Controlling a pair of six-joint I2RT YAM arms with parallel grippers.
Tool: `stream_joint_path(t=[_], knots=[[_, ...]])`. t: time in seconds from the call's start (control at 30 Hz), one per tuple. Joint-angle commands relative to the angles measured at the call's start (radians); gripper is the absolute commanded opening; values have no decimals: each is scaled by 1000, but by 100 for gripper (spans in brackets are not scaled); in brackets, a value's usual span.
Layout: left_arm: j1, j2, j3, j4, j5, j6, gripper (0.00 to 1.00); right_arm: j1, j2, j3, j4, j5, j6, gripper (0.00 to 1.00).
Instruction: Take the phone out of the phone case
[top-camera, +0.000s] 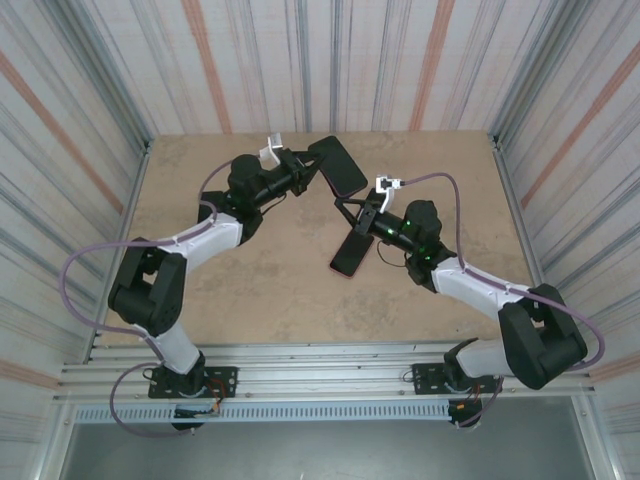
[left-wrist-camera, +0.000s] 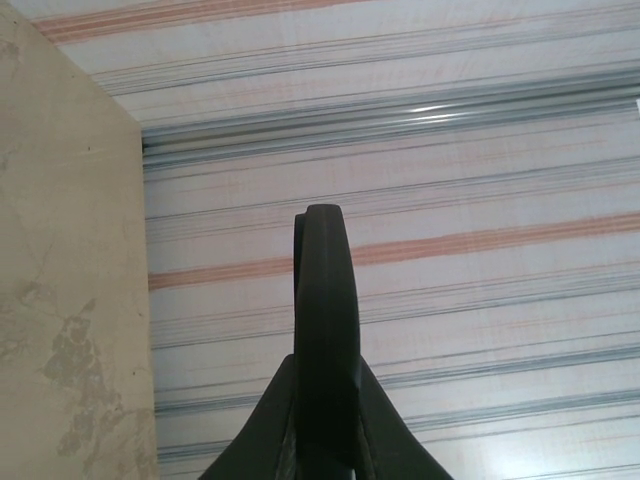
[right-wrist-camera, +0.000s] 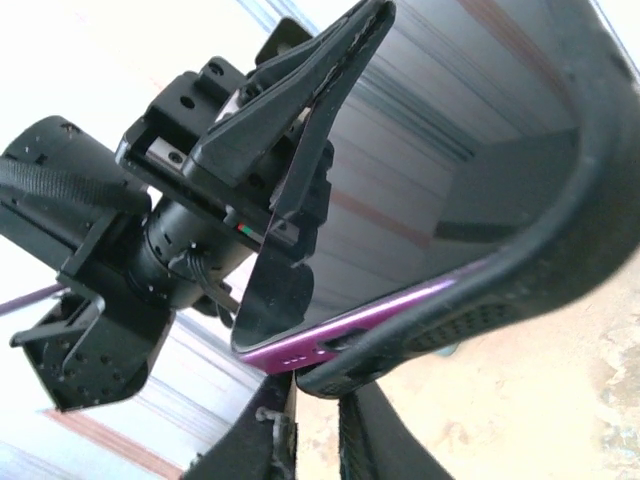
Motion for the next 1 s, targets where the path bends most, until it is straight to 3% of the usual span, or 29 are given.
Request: stream_joint_path(t=[0.0,0.17,0.37,0.6,0.8,0.97], knots=[[19,-100,51,32,116,49,0,-57,-23,7,-100,23,-52,23],[66,-97,104,-30,209,165,0,-101,-79,29,-232,-121,-175,46],[122,-97,212,-161,392,431,0,-151,-97,120,-442,-295,-414,56],[145,-92,291,-234,599,721,0,-155,-14,277,-609,-483,-694,55],[148,-80,327,-222,704,797,0,-130,91,440,-797,-553,-904,47],[157,-81,337,-251,720,828,0,-119,147,504,-844,-598,-970,35]])
